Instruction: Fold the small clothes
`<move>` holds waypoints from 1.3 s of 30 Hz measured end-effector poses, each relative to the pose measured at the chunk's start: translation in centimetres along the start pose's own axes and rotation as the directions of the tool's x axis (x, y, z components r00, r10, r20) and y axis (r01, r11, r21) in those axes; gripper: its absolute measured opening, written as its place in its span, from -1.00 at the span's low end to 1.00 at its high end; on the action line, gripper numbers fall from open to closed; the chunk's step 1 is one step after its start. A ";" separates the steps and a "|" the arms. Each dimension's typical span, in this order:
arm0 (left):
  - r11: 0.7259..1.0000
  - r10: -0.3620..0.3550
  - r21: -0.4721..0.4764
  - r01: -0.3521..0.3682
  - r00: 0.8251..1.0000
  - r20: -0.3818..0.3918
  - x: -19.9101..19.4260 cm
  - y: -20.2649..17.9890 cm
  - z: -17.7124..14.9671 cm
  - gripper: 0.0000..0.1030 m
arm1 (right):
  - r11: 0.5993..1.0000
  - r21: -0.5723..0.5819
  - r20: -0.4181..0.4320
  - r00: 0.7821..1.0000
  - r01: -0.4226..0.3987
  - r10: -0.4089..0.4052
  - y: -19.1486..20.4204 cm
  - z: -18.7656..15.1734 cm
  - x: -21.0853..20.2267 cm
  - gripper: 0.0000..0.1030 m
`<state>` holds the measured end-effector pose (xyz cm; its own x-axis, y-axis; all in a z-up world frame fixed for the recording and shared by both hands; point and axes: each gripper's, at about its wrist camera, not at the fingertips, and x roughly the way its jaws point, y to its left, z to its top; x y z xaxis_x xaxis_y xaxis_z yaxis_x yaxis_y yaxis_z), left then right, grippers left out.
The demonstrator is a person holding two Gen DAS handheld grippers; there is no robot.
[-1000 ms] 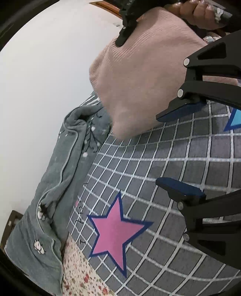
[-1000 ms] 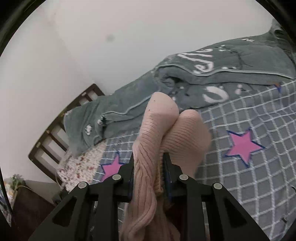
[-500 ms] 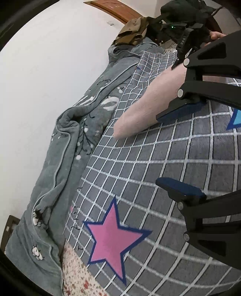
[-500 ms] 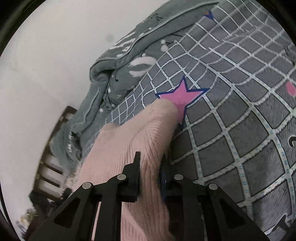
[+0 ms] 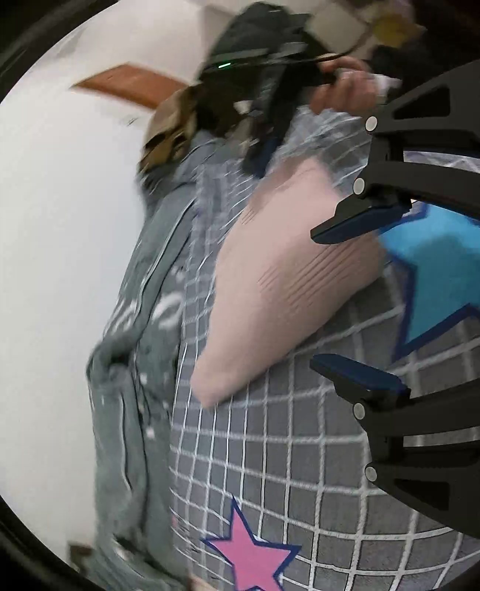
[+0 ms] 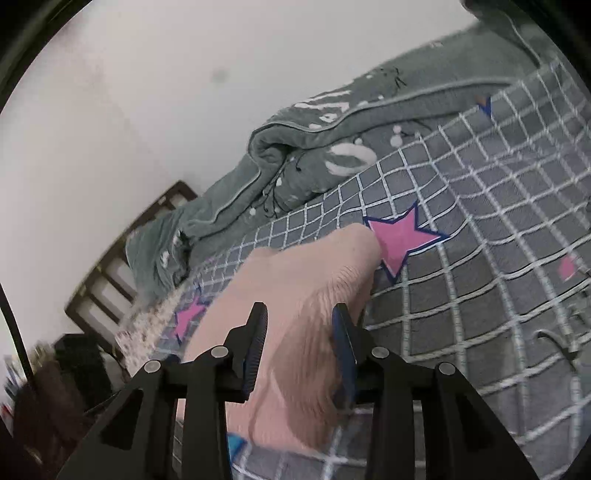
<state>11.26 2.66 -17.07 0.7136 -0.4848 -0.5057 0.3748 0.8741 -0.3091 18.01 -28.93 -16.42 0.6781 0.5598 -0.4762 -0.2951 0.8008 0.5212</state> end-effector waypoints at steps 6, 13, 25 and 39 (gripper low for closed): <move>0.995 0.067 0.078 -0.064 0.997 -0.040 -0.1 -2.7 -2.8 0.15 | 0.996 -0.063 -0.010 0.998 0.056 -0.057 0.0 -1.0 -1.4 -0.30; 0.988 0.153 0.035 -0.152 0.988 -0.014 0.7 -3.3 -2.9 -0.17 | 0.993 -0.077 -0.044 0.995 0.087 -0.091 -0.7 -1.9 -1.5 -0.30; 0.976 0.219 -0.019 -0.218 0.976 0.012 1.7 -2.7 -2.1 -0.79 | 0.989 -0.112 -0.062 0.993 0.097 -0.104 0.4 -2.4 -0.4 -0.30; 0.967 0.224 -0.121 -0.226 0.974 -0.030 -1.5 3.0 -3.4 -0.32 | 0.988 -0.154 -0.040 0.999 0.019 -0.026 3.4 -2.8 0.1 -0.30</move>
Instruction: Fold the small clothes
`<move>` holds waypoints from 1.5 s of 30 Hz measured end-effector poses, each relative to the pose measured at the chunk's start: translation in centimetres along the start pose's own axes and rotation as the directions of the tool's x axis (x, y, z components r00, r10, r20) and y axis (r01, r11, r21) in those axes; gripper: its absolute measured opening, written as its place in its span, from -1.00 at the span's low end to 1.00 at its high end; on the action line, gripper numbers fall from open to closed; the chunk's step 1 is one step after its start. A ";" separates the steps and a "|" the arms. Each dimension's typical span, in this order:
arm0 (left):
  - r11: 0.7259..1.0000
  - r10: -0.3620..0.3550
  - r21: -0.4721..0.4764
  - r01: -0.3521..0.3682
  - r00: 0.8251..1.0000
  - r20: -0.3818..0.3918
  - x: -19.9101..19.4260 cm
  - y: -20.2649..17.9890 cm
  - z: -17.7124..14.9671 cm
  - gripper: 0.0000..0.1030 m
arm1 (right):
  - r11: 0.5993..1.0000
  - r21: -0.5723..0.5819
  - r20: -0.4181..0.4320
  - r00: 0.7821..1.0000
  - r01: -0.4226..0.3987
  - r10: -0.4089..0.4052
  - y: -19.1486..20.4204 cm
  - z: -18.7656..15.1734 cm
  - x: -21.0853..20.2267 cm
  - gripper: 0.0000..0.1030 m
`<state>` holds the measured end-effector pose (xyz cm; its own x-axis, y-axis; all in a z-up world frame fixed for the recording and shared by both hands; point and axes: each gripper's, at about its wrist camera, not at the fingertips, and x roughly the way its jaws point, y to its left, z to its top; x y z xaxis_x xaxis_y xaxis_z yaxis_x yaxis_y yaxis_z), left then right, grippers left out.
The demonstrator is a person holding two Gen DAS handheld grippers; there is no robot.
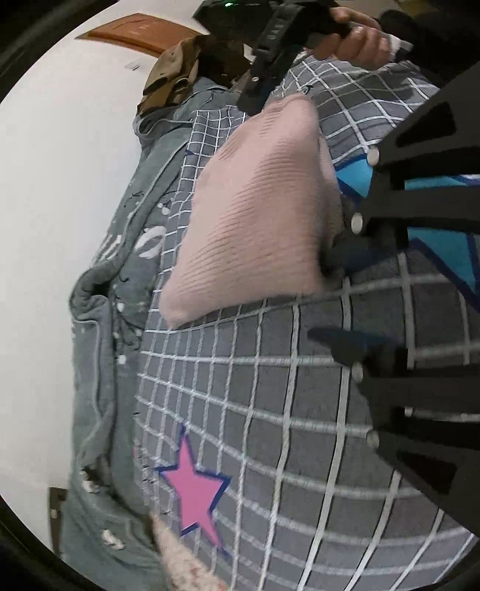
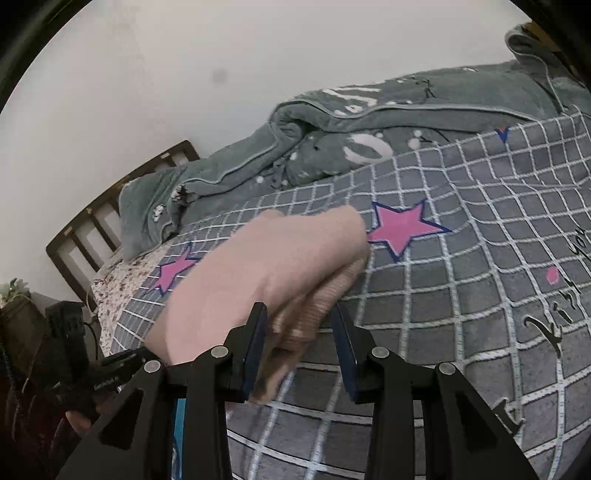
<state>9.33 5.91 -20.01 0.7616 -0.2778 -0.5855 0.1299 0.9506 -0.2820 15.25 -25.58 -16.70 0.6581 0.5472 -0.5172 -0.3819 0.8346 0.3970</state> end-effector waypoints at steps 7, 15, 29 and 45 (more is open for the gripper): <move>0.998 0.002 -0.056 0.003 0.997 0.080 -2.2 2.5 0.5 0.01 | 1.000 0.010 0.004 1.000 0.004 -0.004 1.5 0.3 1.8 -0.22; 0.998 -0.012 -0.067 0.017 0.997 0.080 1.0 1.5 5.0 0.01 | 0.981 0.184 -0.062 0.997 0.064 -0.054 -0.4 1.6 6.7 -0.37; 0.998 -0.029 -0.056 0.028 1.000 -0.012 5.1 -2.2 7.2 0.03 | 0.990 0.047 -0.103 0.987 0.131 -0.125 -1.0 3.3 8.0 -0.36; 0.994 -0.047 -0.098 0.043 0.998 -0.037 5.9 -0.9 6.4 0.17 | 0.991 -0.049 -0.018 0.991 0.128 -0.129 2.1 1.8 5.5 -0.33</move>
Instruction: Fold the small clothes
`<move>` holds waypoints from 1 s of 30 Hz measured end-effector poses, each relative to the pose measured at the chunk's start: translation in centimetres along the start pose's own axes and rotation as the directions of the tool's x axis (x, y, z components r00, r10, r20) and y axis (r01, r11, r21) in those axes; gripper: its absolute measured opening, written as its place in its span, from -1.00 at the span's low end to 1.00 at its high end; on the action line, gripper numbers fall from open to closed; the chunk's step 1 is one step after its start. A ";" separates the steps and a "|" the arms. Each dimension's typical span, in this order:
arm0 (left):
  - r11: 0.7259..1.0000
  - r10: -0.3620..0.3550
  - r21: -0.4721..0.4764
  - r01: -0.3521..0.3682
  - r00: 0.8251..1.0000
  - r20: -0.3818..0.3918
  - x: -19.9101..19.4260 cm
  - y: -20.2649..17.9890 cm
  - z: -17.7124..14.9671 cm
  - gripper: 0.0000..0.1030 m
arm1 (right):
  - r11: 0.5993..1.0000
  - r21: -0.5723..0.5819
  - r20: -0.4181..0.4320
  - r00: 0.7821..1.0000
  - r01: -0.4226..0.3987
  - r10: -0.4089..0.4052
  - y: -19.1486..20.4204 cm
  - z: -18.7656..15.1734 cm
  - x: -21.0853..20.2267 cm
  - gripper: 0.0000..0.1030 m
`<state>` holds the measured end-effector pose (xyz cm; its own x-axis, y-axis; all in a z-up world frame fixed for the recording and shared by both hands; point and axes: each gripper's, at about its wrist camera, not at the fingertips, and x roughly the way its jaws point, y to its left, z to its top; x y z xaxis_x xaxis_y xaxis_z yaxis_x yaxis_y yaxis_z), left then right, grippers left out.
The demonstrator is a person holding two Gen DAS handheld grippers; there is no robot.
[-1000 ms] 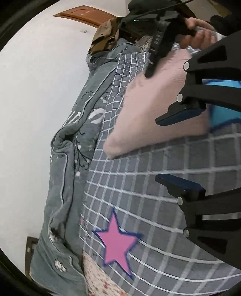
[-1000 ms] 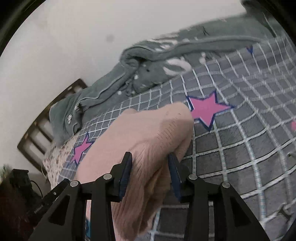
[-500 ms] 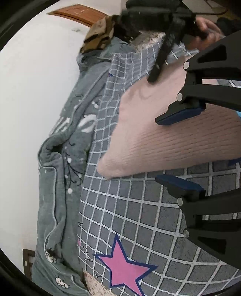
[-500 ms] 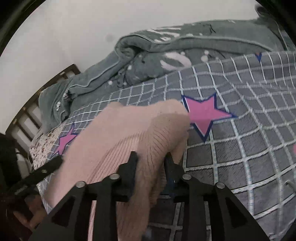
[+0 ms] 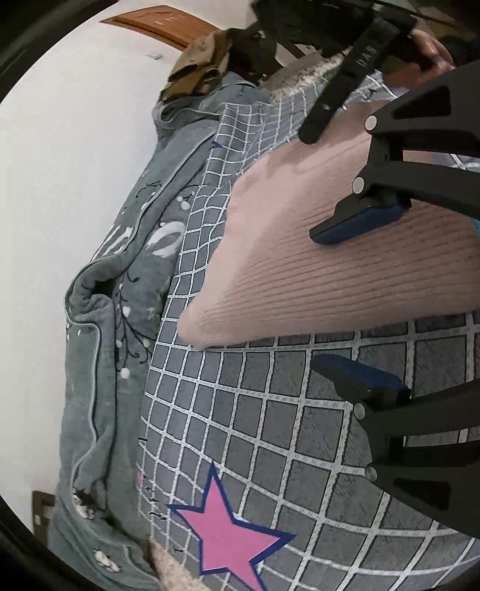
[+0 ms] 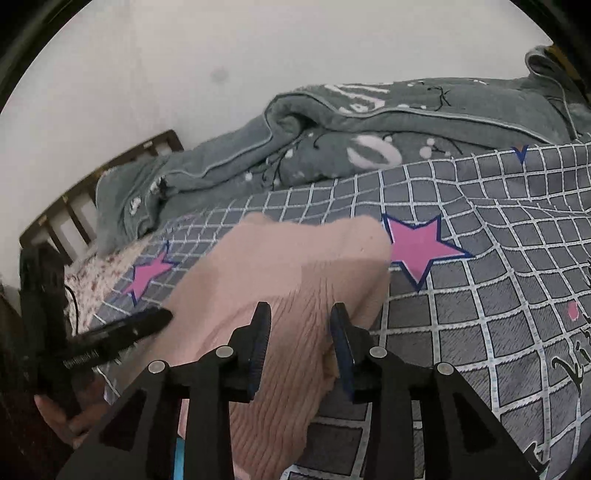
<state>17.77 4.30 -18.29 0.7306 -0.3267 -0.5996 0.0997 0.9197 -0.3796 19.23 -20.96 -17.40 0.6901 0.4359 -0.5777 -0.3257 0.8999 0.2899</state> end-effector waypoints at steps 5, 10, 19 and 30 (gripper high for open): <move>1.000 0.018 0.005 -0.018 1.000 0.026 0.4 -0.9 0.0 0.17 | 1.000 0.013 0.021 1.000 0.001 -0.001 -0.5 -0.2 -1.1 -0.38; 0.996 0.075 0.036 -0.080 0.991 0.110 -0.2 -2.1 -0.1 0.17 | 1.000 -0.020 0.017 1.000 0.012 -0.012 -1.3 -0.8 -2.1 -0.40; 0.997 0.069 0.009 -0.072 0.984 0.163 -0.8 -3.1 0.3 0.17 | 0.996 -0.084 0.062 0.998 0.034 -0.029 -1.0 -1.1 -3.8 -0.40; 0.997 0.069 0.008 -0.071 0.983 0.168 -0.8 -3.4 0.5 0.16 | 0.989 -0.115 0.101 0.992 0.091 -0.079 -0.8 -1.3 -4.3 -0.40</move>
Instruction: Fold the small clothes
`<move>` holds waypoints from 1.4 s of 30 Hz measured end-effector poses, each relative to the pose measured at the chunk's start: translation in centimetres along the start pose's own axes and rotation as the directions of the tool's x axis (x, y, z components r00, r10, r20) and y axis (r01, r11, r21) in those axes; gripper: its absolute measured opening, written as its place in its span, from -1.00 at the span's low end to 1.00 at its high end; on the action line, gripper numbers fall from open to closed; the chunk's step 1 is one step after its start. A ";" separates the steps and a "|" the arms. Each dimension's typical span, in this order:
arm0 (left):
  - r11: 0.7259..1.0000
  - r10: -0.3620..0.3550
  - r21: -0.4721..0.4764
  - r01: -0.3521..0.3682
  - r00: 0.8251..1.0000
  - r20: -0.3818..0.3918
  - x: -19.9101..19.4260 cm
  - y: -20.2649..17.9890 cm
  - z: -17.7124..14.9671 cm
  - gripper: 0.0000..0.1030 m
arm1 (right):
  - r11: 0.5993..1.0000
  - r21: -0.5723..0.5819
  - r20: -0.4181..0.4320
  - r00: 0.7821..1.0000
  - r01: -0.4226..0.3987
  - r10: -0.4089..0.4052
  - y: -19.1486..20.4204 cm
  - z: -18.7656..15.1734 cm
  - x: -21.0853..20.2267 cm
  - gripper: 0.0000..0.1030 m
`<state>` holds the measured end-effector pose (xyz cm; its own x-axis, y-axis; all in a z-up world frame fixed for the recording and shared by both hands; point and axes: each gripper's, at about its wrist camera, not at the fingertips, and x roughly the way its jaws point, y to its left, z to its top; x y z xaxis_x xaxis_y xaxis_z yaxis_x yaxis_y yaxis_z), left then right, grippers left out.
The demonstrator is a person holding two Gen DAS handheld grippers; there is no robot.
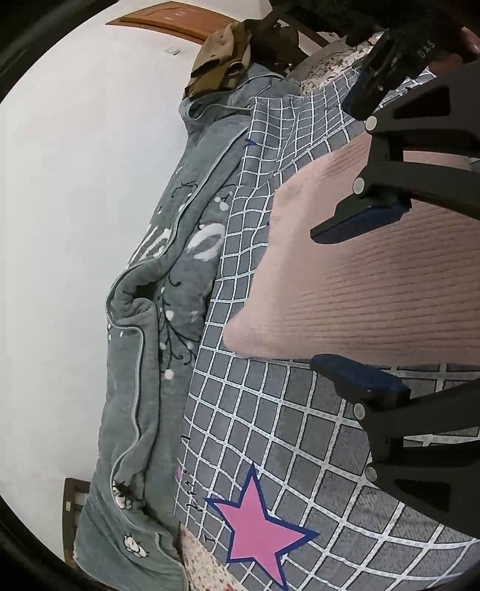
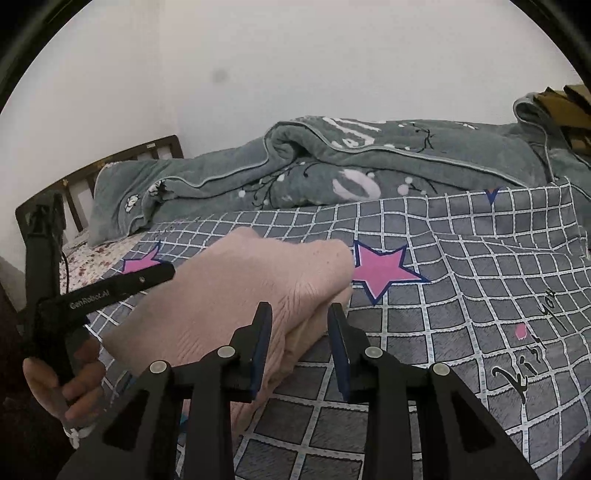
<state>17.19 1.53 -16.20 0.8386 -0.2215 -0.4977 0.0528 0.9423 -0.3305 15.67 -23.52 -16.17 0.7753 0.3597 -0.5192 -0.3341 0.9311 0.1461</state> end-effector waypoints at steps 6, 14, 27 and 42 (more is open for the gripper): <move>1.000 -0.024 0.015 0.023 0.999 0.027 -0.7 -0.1 0.4 0.16 | 1.000 0.006 0.002 1.000 0.002 -0.002 0.2 0.2 0.2 -0.40; 0.998 -0.037 0.045 0.035 0.998 0.053 -0.9 -0.4 1.2 0.16 | 1.000 -0.006 0.010 1.000 0.016 -0.016 1.1 0.5 0.3 -0.38; 0.990 -0.144 -0.016 0.144 0.989 -0.043 0.9 1.7 2.8 0.13 | 0.998 0.040 -0.022 0.999 0.050 -0.049 0.6 1.4 2.4 -0.31; 0.991 -0.136 -0.017 0.136 0.969 -0.205 4.7 2.3 1.7 -0.25 | 0.993 0.021 -0.121 0.986 0.118 -0.114 1.3 0.9 6.3 -0.54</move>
<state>22.17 3.08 -17.92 0.6942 -0.3948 -0.6019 0.1573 0.8992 -0.4084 20.62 -19.97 -18.52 0.7378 0.2408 -0.6306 -0.2294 0.9680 0.1013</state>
